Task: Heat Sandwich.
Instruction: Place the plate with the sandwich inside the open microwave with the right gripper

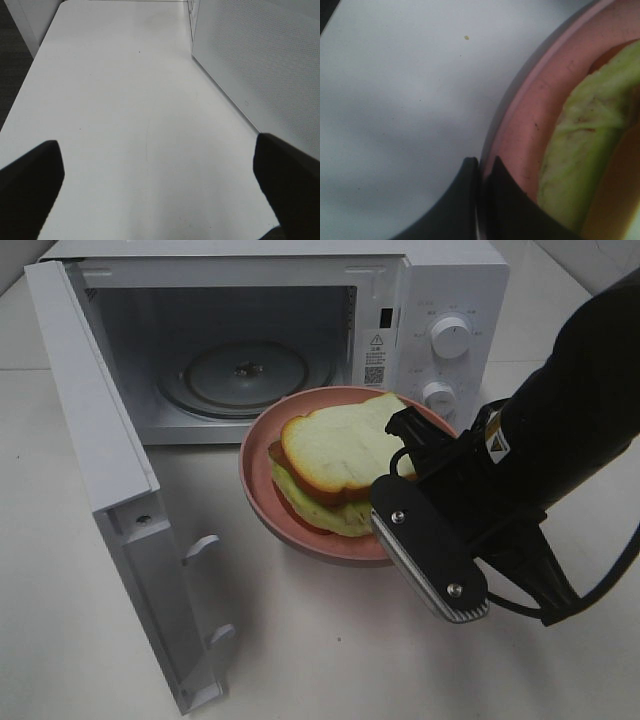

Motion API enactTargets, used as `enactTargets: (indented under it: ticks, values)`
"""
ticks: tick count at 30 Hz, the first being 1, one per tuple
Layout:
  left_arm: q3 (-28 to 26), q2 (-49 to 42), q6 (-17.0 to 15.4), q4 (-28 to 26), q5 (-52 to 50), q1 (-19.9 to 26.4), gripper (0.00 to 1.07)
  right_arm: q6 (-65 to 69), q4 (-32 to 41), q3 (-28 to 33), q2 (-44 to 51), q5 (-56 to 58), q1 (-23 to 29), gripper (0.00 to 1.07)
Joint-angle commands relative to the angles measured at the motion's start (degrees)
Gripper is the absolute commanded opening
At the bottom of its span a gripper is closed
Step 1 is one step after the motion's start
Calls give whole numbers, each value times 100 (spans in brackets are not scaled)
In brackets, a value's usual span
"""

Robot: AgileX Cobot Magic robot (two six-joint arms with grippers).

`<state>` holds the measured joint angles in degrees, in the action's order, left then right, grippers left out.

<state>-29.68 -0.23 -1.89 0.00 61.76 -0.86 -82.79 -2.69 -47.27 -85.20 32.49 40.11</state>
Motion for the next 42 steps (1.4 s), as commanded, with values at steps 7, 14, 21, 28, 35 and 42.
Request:
enactTargets:
  ticks: [7,14,21,28,35,42]
  values:
    - [0,-97,6,0,-34,23,98,-327,195,-275,-155,-235,0,0]
    - [0,-97,6,0,-34,23,98,-350,321,-676,-510,-235,0,0]
    - [0,-97,6,0,-34,23,98,-350,321,-1123,-917,-235,0,0]
    - [0,-97,6,0,-34,23,98,-344,321,-1667,-1421,-218,0,0]
    - [0,-97,6,0,-34,23,98,-321,321,-2057,-1759,-86,0,0]
    - [0,-97,6,0,-34,23,98,-201,269,-2670,-2252,229,-11,0]
